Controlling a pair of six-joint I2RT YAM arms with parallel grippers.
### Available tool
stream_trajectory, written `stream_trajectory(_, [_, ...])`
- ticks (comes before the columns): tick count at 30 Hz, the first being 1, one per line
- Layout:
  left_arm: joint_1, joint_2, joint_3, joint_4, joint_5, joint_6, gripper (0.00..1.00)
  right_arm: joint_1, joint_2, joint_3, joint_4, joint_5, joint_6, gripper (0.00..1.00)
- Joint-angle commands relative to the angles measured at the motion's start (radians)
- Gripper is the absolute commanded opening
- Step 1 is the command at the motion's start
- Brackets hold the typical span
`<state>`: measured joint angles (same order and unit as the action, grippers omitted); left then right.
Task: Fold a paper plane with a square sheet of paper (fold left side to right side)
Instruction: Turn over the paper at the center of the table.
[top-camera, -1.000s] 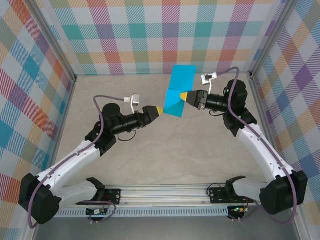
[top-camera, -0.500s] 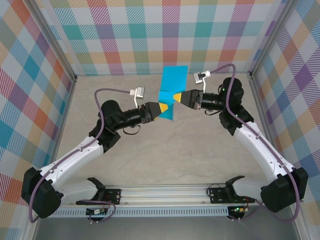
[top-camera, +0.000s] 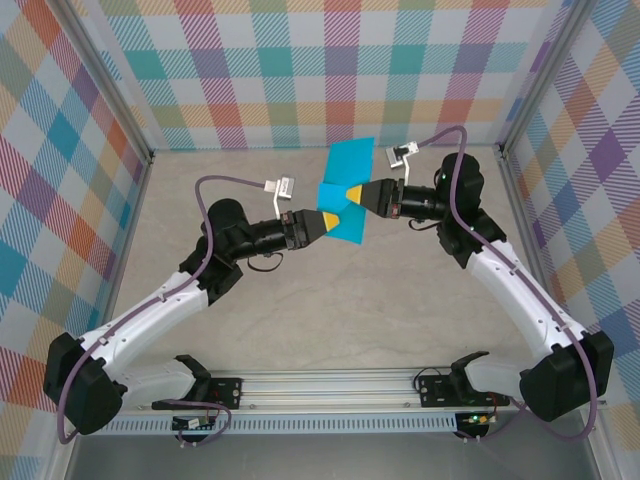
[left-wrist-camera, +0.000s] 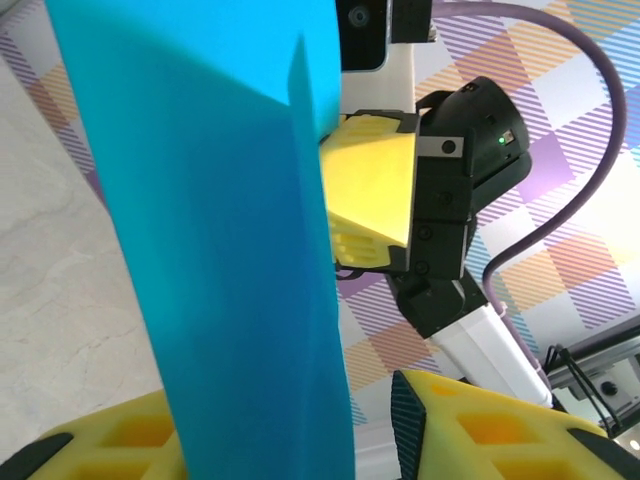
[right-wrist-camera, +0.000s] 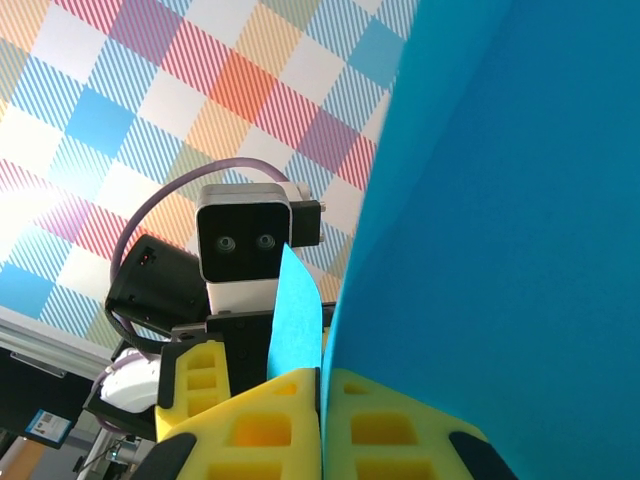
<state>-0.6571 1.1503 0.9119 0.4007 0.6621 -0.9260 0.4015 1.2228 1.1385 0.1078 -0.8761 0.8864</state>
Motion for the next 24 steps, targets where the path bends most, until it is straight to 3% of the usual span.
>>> stream_trajectory(1, [-0.012,-0.035,0.024,-0.055,-0.01,0.073,0.42,0.003,-0.008,0.044,-0.06,-0.006,-0.003,0.06])
stream_trajectory(17, [-0.012,-0.065,-0.007,-0.069,-0.027,0.112,0.22,0.003,-0.009,0.028,-0.125,-0.028,-0.013,0.07])
stream_trajectory(21, [-0.013,-0.065,-0.008,-0.068,-0.031,0.112,0.14,0.003,-0.012,0.028,-0.15,-0.029,-0.028,0.14])
stream_trajectory(24, [-0.013,-0.063,-0.013,-0.085,-0.037,0.12,0.05,0.004,-0.027,0.029,-0.191,-0.003,-0.06,0.28])
